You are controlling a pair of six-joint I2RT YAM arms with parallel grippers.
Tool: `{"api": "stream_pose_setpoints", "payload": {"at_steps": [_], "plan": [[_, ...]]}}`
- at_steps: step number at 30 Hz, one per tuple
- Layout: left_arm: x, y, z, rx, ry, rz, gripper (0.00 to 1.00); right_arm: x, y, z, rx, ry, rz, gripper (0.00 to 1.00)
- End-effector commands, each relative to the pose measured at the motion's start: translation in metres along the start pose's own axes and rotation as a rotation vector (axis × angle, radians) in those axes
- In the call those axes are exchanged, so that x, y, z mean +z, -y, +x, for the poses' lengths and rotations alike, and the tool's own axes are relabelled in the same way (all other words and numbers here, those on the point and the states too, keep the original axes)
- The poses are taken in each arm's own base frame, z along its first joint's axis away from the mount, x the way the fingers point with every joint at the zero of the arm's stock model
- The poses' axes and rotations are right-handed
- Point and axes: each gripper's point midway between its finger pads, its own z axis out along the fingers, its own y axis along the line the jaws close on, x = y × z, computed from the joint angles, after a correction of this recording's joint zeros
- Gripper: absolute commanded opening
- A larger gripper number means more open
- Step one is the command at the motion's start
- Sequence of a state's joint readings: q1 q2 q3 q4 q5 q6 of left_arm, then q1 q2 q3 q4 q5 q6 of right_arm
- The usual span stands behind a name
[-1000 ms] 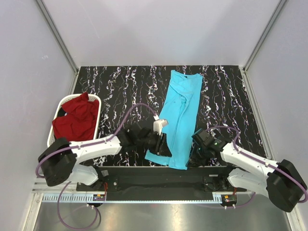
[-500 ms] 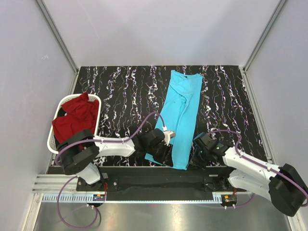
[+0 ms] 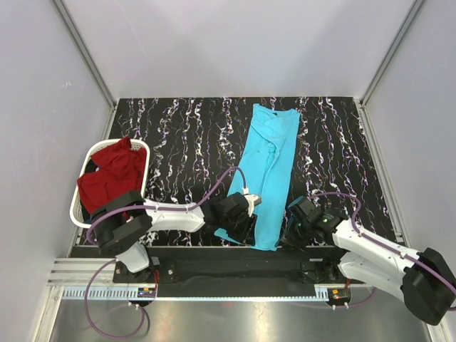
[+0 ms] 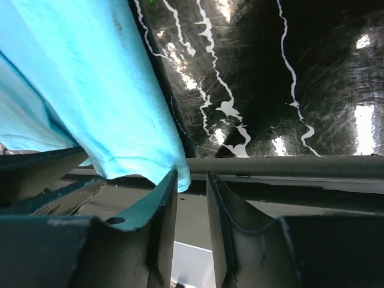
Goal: Fold and stack the t-shirts
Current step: Fold the tshirt
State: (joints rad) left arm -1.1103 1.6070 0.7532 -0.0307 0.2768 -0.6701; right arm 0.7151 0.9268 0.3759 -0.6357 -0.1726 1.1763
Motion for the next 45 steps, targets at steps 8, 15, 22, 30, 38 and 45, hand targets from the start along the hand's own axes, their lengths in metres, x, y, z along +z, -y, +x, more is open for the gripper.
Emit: {"api": "stream_pose_setpoints", "payload": {"at_steps": [8,15,22,30,38,45], "plan": [[0.006,-0.003,-0.008,0.060,0.017,-0.063,0.29,-0.001,-0.007,-0.005,0.016,0.035,-0.031,0.35],[0.011,-0.009,-0.001,0.058,-0.007,-0.089,0.27,-0.010,-0.019,-0.005,0.028,0.051,-0.103,0.38],[0.011,-0.014,0.002,0.062,-0.012,-0.110,0.24,-0.015,-0.015,-0.006,0.036,0.064,-0.092,0.39],[0.010,-0.015,0.003,0.065,-0.014,-0.129,0.23,-0.027,-0.014,-0.010,0.026,0.098,-0.075,0.39],[0.011,-0.014,0.004,0.057,-0.011,-0.134,0.22,-0.029,-0.013,-0.013,0.021,0.111,-0.069,0.40],[0.010,-0.014,0.002,0.054,-0.003,-0.136,0.18,-0.014,-0.007,-0.007,0.038,0.081,-0.075,0.40]]}}
